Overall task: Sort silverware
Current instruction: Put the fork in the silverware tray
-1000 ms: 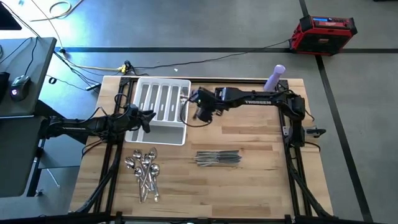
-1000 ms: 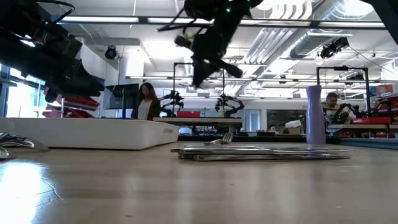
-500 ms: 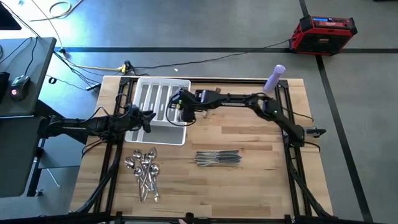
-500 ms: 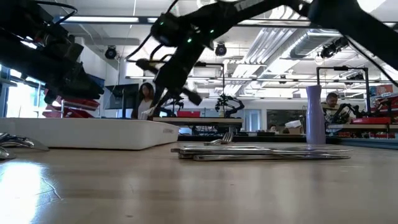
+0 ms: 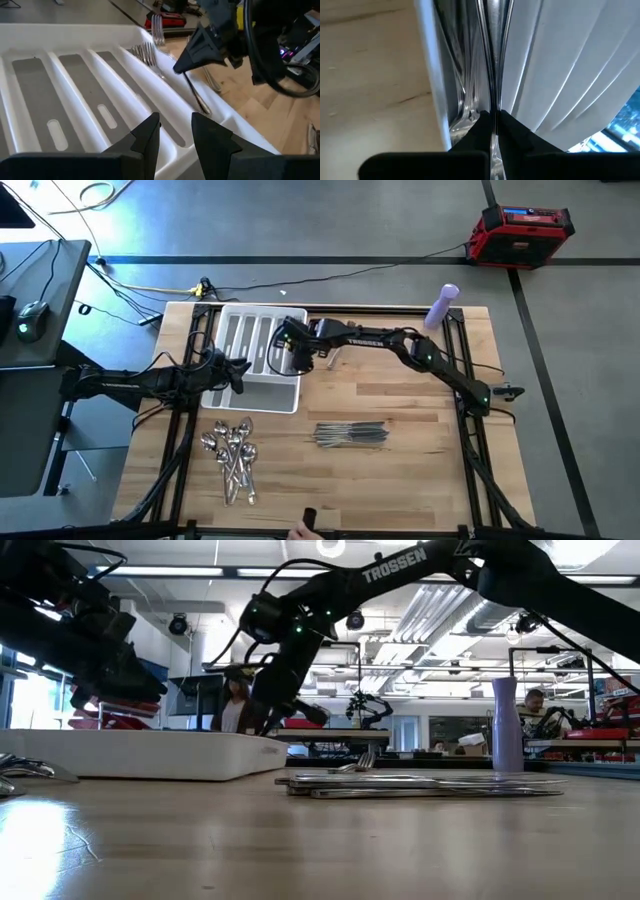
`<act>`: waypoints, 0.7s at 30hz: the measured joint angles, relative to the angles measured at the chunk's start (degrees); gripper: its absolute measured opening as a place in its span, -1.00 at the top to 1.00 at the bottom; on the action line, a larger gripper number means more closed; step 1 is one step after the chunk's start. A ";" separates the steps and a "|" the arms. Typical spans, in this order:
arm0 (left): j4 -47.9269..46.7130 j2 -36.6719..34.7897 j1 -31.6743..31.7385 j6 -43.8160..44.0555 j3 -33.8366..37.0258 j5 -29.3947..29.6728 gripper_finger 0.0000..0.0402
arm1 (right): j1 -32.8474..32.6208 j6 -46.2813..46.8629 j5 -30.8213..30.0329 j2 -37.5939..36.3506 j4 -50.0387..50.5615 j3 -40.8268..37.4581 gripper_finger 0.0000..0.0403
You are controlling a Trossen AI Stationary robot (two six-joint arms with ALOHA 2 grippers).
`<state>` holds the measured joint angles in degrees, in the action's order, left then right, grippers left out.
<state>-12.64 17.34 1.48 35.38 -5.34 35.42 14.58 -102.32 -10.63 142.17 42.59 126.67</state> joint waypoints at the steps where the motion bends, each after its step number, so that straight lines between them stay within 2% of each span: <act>1: -0.07 0.05 0.00 0.00 0.01 0.00 0.52 | 0.03 0.49 0.10 0.00 0.06 0.00 1.00; 6: 0.10 0.50 0.00 0.00 -0.01 0.02 0.52 | 0.05 4.88 1.50 0.00 0.28 -0.07 0.94; 12: 0.02 0.55 0.00 0.42 -0.01 -0.01 0.52 | 0.01 5.74 1.59 0.00 0.82 -0.07 0.64; 14: 0.02 0.55 0.00 0.42 -0.01 -0.02 0.52 | -0.03 4.28 -0.17 0.00 0.77 -0.06 0.55; 17: 0.02 0.55 0.00 0.44 -0.01 -0.02 0.52 | -0.22 2.89 -6.32 0.01 0.03 0.20 0.46; 21: 0.02 0.55 0.00 0.46 -0.01 -0.02 0.52 | -0.32 6.48 -10.27 -0.15 3.86 4.07 0.43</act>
<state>-12.62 17.89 1.48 35.83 -5.34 35.40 14.26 -95.84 -20.90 142.01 46.45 130.74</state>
